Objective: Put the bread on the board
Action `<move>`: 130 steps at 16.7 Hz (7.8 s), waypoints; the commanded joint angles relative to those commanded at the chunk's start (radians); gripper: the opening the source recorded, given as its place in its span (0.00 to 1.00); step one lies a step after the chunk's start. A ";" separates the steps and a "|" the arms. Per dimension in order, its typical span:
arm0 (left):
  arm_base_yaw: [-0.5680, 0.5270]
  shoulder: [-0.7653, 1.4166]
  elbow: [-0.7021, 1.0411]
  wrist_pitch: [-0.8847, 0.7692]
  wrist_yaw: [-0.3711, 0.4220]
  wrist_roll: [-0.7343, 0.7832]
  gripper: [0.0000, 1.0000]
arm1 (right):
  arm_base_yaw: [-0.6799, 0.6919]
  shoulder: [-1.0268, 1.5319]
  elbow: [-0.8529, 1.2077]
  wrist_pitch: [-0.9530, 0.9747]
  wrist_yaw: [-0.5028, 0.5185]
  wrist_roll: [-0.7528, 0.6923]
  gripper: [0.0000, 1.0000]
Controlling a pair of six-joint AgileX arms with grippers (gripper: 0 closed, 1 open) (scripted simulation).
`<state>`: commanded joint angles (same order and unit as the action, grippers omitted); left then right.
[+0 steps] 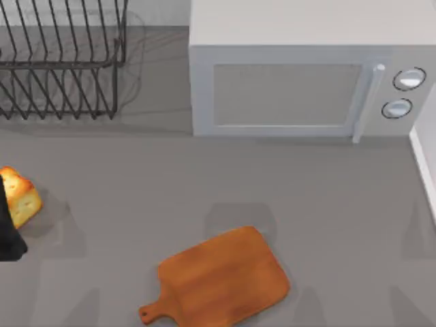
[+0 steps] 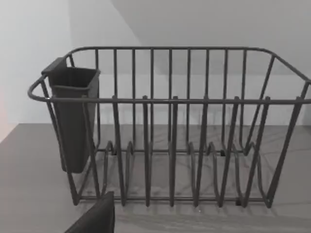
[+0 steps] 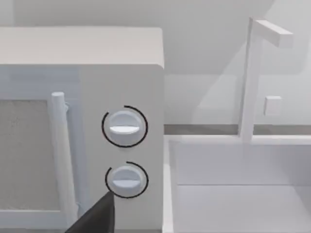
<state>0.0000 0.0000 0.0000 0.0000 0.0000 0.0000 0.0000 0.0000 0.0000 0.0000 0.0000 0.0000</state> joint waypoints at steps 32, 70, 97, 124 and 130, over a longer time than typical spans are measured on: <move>0.053 1.857 1.338 -1.051 0.001 0.718 1.00 | 0.000 0.000 0.000 0.000 0.000 0.000 1.00; 0.052 1.961 1.182 -0.789 0.003 0.722 0.00 | 0.000 0.000 0.000 0.000 0.000 0.000 1.00; -0.233 1.873 1.429 -1.151 -0.001 0.269 0.00 | 0.000 0.000 0.000 0.000 0.000 0.000 1.00; -0.878 1.881 1.260 -0.952 -0.002 -0.854 0.00 | 0.000 0.000 0.000 0.000 0.000 0.000 1.00; -0.880 1.904 1.216 -0.883 -0.002 -0.855 0.00 | 0.000 0.000 0.000 0.000 0.000 0.000 1.00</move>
<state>-0.8804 1.9043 1.2158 -0.8826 -0.0022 -0.8554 0.0000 0.0000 0.0000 0.0000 0.0000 0.0000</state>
